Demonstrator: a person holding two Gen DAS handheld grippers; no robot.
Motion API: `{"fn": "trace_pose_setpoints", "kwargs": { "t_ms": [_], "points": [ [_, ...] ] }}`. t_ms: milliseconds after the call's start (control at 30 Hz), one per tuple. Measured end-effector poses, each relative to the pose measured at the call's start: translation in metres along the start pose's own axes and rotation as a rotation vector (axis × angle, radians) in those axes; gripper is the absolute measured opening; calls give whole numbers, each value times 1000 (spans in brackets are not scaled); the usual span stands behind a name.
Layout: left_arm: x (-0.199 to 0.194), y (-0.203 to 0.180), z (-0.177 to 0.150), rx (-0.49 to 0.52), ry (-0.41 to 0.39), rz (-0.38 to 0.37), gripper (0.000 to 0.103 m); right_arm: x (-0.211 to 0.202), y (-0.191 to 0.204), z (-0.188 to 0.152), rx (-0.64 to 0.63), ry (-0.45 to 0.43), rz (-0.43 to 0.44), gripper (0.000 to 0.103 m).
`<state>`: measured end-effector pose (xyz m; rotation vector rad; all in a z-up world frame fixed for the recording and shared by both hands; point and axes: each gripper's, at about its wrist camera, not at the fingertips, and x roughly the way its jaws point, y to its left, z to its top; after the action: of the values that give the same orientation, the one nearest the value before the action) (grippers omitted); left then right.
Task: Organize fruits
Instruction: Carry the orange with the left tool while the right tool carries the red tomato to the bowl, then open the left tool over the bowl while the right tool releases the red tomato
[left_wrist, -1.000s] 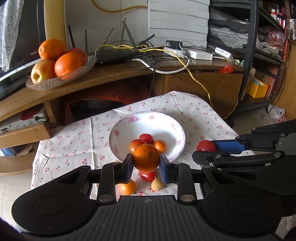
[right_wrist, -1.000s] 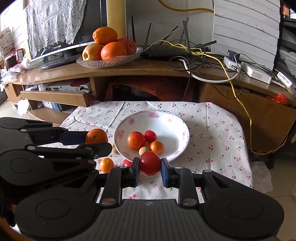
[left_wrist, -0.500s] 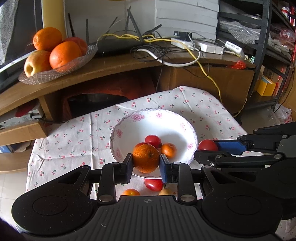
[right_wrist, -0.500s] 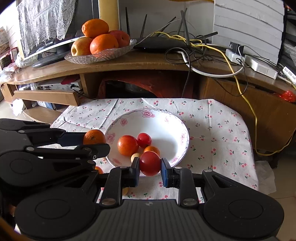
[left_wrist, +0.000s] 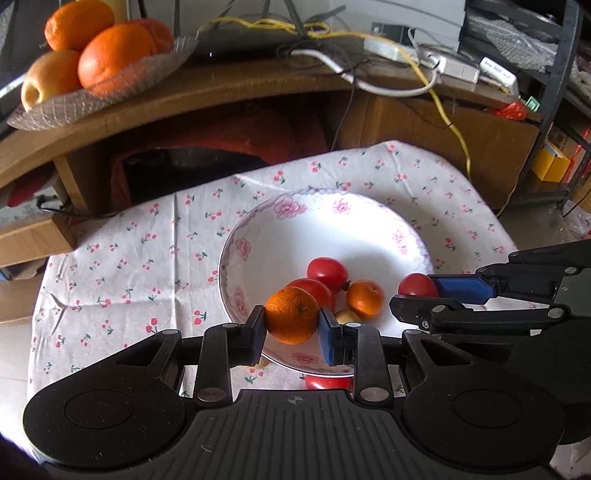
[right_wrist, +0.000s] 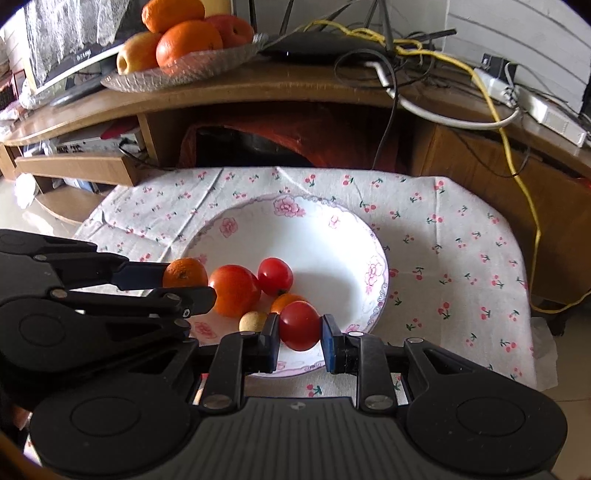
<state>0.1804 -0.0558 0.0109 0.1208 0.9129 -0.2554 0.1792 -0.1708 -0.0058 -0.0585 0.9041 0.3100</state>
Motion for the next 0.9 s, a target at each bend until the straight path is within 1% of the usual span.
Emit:
{"fn": "trace_pose_setpoints", "kwargs": {
  "t_ms": [133,300,367,467,733,900],
  "points": [
    [12,3,3,-7,27,1,37,14,-2,3,1,26,-4,26],
    [15,2,7,16,31,7,37,26,-4,4,6,61,-7,26],
    [16,3,10,12,31,9,37,27,-4,5,13,58,-3,26],
    [19,7,13,-11,31,-8,37,26,-5,7,23,50,-6,26],
    [22,5,18,-14,19,-4,38,27,-13,9,67,49,1,27],
    [23,7,19,-23,12,8,43,27,-14,9,77,48,-2,27]
  ]
}}
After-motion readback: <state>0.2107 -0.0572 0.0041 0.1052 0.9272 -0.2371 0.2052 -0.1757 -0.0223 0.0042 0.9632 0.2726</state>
